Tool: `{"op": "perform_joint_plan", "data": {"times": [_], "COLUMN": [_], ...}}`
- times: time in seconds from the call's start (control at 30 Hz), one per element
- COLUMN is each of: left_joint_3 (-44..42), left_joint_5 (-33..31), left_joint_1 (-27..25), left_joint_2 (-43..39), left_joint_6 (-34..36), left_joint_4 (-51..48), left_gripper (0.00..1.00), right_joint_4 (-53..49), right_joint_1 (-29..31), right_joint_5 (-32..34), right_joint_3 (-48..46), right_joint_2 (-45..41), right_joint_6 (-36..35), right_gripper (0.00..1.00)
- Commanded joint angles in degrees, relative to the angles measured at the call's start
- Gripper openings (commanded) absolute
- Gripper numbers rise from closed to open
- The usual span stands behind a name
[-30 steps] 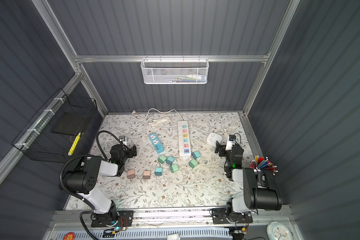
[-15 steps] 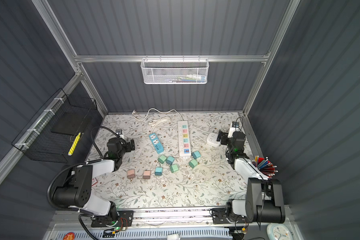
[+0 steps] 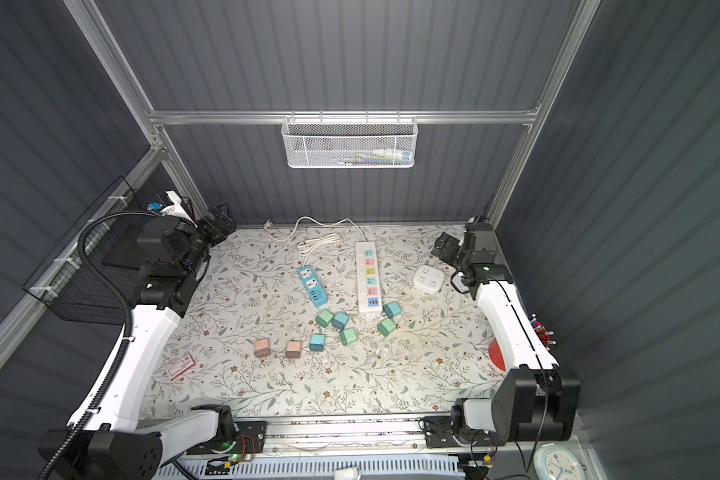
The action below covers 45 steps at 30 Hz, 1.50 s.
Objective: Insert the plug
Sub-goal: 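Raise both arms and reach them over the power strips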
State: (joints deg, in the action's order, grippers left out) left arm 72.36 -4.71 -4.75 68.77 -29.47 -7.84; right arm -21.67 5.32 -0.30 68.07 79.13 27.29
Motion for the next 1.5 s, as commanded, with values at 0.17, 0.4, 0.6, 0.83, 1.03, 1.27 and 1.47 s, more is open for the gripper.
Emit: {"op": "perform_joint_plan", "data": {"times": [0.17,0.4,0.6,0.83,1.03,1.27,1.47], "left_joint_3": [2.38,7.97,5.17,2.37,2.06,1.88,1.58], "left_joint_5": [15.76,18.94,19.98,21.9,23.16,23.17,22.64], "left_joint_1": [-2.52,-12.16,-12.3,-12.3,-12.3,-12.39,-12.38], "left_joint_2": [12.55,22.66,22.89,22.81,22.99,23.07,22.77], "left_joint_6": [-7.48,-0.15,0.67,0.48,-0.62,-0.85,-0.59], "left_joint_4": [-2.0,-8.17,-6.68,-5.96,-5.32,-5.22,-5.39], "left_gripper": [0.9,0.91,0.92,0.93,0.93,0.93,0.93], "right_joint_4": [-12.92,-15.93,-17.07,-18.29,-18.23,-16.22,-14.27], "right_joint_1": [18.55,24.45,26.85,28.14,28.25,28.55,28.8], "right_joint_5": [12.04,10.67,8.12,9.37,10.44,7.84,7.13], "right_joint_3": [8.97,18.93,25.03,28.33,27.87,25.42,22.82], "right_joint_2": [11.94,25.77,34.64,41.14,43.55,44.02,43.65], "right_joint_6": [-3.98,-5.1,-5.19,-4.22,-3.23,-2.47,-1.32], "right_gripper": [0.99,0.99,0.99,0.99,0.99,0.89,0.83]}}
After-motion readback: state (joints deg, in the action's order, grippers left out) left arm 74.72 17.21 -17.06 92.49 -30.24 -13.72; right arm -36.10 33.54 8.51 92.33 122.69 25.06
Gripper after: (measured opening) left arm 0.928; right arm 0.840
